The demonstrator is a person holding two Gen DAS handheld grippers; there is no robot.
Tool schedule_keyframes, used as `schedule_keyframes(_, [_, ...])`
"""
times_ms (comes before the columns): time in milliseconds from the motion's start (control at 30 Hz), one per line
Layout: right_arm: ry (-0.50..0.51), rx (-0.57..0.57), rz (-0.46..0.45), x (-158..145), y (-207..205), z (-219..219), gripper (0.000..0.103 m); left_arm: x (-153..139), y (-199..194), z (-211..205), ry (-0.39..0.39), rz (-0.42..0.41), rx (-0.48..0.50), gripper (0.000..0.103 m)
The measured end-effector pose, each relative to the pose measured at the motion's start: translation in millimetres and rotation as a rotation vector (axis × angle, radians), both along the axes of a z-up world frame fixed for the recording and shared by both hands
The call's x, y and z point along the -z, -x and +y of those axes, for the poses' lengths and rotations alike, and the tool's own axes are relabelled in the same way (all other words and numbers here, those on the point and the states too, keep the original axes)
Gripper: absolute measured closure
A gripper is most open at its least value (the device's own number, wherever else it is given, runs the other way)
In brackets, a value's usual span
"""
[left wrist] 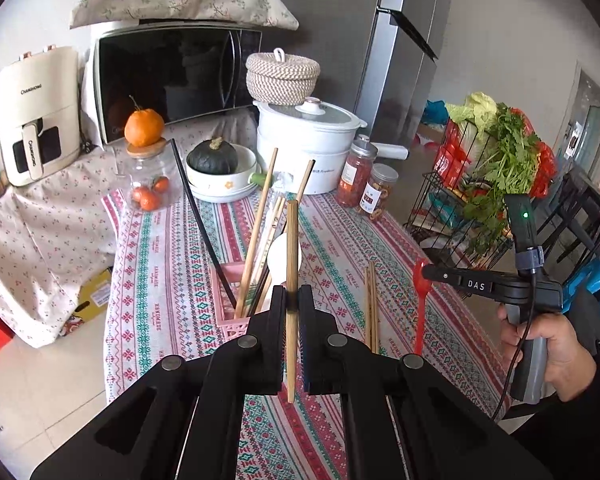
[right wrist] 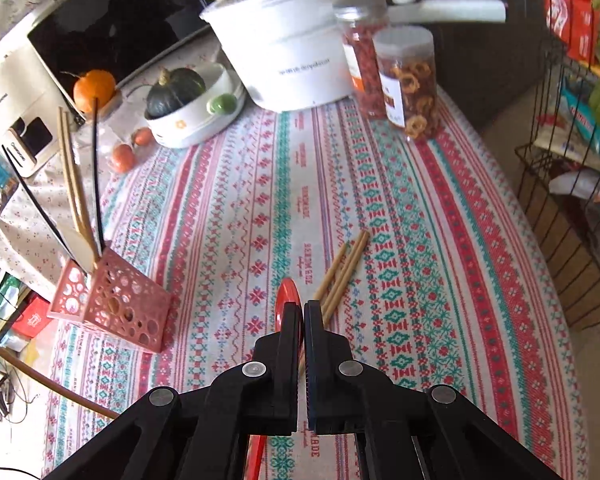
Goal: Organize utensils
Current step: 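Carry the chopstick and red spoon over the pink basket with both tools, then open the left tool to drop the chopstick while the right tool releases the red spoon into the basket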
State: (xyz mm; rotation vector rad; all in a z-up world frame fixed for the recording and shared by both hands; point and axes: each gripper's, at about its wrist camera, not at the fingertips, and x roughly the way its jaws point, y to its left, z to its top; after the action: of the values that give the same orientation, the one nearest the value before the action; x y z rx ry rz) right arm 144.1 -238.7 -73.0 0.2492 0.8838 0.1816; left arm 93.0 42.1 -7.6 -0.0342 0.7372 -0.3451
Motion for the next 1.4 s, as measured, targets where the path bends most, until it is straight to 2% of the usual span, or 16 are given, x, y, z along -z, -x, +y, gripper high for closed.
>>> schedule_keyframes(167, [0.029,-0.006,-0.141,-32.3,12.3,17.3,0.102,-24.1,10.3,8.4,0.017,-0.092,-0.024,0.097])
schedule_keyframes(300, [0.047,-0.021,-0.222,-46.4,15.5,29.5,0.102,-44.7,16.5,20.4,0.043,-0.191,-0.067,0.097])
schedule_keyframes(500, [0.056,-0.044,-0.237,-48.8,10.2,42.7,0.102,-63.9,16.1,37.0,0.106,-0.306,-0.14,0.097])
schedule_keyframes(600, [0.054,-0.048,-0.236,-47.0,7.8,47.1,0.102,-63.5,6.8,38.8,0.103,-0.325,-0.163,0.097])
schedule_keyframes(767, [0.05,-0.063,-0.229,-43.2,3.5,54.6,0.102,-49.0,-16.6,37.2,0.075,-0.284,-0.177,0.097])
schedule_keyframes(1067, [0.06,-0.068,-0.238,-40.4,1.6,63.2,0.102,-5.4,-59.8,26.7,-0.009,-0.133,-0.183,0.097])
schedule_keyframes(1233, [0.06,-0.067,-0.275,-44.7,2.8,68.5,0.102,16.9,-81.5,28.0,-0.009,-0.041,-0.196,0.097])
schedule_keyframes(1400, [0.05,-0.07,-0.334,-53.5,3.9,78.2,0.102,23.1,-91.2,28.1,0.0,-0.04,-0.194,0.097])
